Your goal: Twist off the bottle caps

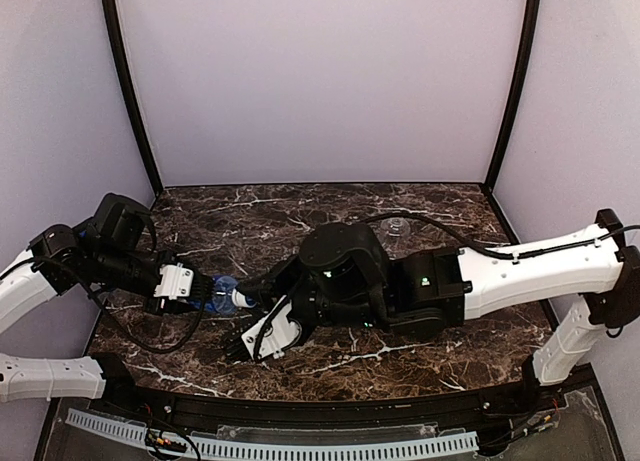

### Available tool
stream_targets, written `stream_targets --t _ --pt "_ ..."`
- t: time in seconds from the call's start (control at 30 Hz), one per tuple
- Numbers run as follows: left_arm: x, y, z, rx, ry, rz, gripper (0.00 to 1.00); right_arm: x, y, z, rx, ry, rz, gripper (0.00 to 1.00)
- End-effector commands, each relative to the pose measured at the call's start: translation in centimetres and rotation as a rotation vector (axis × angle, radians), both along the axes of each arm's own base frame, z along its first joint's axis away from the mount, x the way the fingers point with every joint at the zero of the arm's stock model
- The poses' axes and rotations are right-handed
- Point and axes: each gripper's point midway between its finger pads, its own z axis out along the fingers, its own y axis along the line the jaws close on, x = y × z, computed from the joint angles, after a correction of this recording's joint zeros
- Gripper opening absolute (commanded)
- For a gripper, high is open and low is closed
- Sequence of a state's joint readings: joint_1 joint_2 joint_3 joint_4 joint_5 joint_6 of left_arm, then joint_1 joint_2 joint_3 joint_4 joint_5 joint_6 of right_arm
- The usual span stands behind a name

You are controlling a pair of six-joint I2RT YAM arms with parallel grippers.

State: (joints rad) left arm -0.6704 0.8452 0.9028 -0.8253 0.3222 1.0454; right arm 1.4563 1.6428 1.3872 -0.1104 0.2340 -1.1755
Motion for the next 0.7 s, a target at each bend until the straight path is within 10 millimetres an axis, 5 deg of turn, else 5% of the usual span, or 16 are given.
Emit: stream_targets --t 0.0,0.27,0.3,0.43,0.6,0.67 --pt "-0.8 1.2 -0.9 0.047 0.057 0.022 0.4 0.9 -0.5 2.1 0.016 -0.242 -0.002 0.0" --pt "-0.5 0.7 -0.1 0.013 0.053 0.032 0.39 0.6 -0.2 2.4 0.058 -0.23 0.009 0.0" --pt "-0.6 0.7 -0.1 0.012 0.054 0.031 0.39 0.6 -0.2 2.4 0.063 -0.231 0.006 0.05" --pt "-0.6 0.7 0.0 0.005 0.057 0.031 0.39 0.7 -0.1 3.2 0.12 -0.206 -0.013 0.64" --pt "-0.2 0.5 0.7 -0.021 0.054 0.068 0.38 0.8 -1.1 4.5 0.192 -0.141 -0.046 0.97" --pt "1.1 0.1 1.6 -0.06 0.02 0.118 0.37 0.6 -1.7 4.7 0.21 -0.087 -0.054 0.99"
